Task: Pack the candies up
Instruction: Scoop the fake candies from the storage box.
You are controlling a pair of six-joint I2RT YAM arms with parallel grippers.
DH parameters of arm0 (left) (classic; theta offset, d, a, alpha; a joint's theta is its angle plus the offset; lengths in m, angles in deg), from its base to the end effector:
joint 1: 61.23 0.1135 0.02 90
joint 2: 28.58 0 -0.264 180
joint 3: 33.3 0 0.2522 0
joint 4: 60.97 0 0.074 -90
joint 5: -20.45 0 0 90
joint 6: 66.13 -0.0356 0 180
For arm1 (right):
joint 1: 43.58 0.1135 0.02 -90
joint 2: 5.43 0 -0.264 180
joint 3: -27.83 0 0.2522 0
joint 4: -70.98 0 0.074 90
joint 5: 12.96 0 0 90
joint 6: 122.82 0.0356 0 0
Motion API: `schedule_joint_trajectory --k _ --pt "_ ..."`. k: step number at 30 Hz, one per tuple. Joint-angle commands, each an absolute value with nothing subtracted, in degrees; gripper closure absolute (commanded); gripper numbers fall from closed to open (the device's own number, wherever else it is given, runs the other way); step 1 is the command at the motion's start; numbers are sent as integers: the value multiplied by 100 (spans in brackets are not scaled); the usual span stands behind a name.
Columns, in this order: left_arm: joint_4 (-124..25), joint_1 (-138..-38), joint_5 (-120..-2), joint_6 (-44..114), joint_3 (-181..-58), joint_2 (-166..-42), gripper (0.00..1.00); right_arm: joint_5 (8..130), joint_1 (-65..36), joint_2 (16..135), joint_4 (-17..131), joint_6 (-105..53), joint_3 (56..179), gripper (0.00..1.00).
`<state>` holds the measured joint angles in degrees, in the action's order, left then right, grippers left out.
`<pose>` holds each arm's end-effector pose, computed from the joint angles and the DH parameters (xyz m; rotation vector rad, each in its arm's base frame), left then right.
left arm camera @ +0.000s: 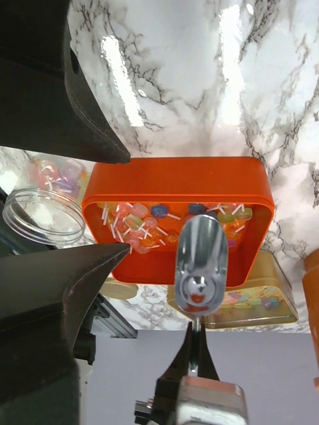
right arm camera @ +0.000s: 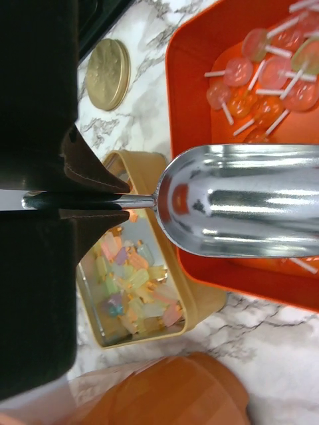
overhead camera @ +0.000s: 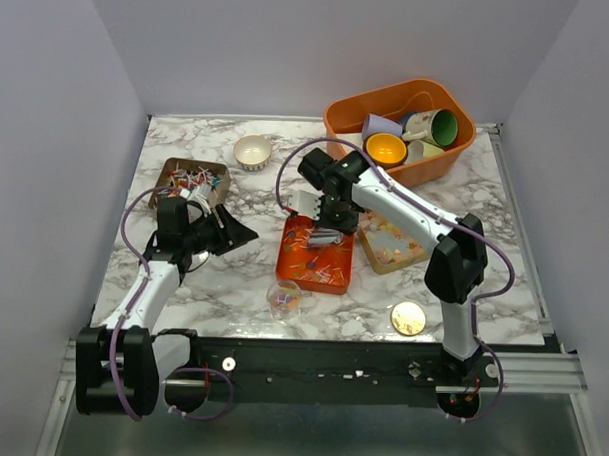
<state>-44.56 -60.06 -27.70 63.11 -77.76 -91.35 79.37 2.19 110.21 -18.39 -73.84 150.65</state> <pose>0.2217 -0.0192 0.2118 -0.3448 2.2061 -1.1653 0.2796 0.2851 0.2745 -2.0603 2.1852 -0.0525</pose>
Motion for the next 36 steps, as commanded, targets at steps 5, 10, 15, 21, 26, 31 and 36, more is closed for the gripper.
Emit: schedule_joint_trajectory --k 5,10,15,21,26,31,36 --pt "-4695 -5964 -3061 6447 -7273 -8633 40 9145 203 10936 -3023 -7123 14760 99" --pt "-4695 -5964 -3044 6421 -7263 -8624 40 9505 185 11023 -3023 -7018 14671 99" --pt "-4817 -5964 -3000 6448 -7255 -8668 40 9839 168 11243 -3023 -7018 14802 99" --pt "-4844 -5973 -3035 6430 -7141 -8738 40 10059 185 11673 -3023 -7255 15207 99" --pt "-4730 -5973 -3043 6342 -7193 -8984 40 10218 220 12051 -3014 -7536 15672 99" --pt "-4923 -6078 -3070 6421 -7061 -9397 41 10279 335 12306 -3014 -7782 16059 99" --pt "-5327 -6447 -3079 6606 -7052 -10020 54 10288 475 12403 -2865 -8028 16156 99"
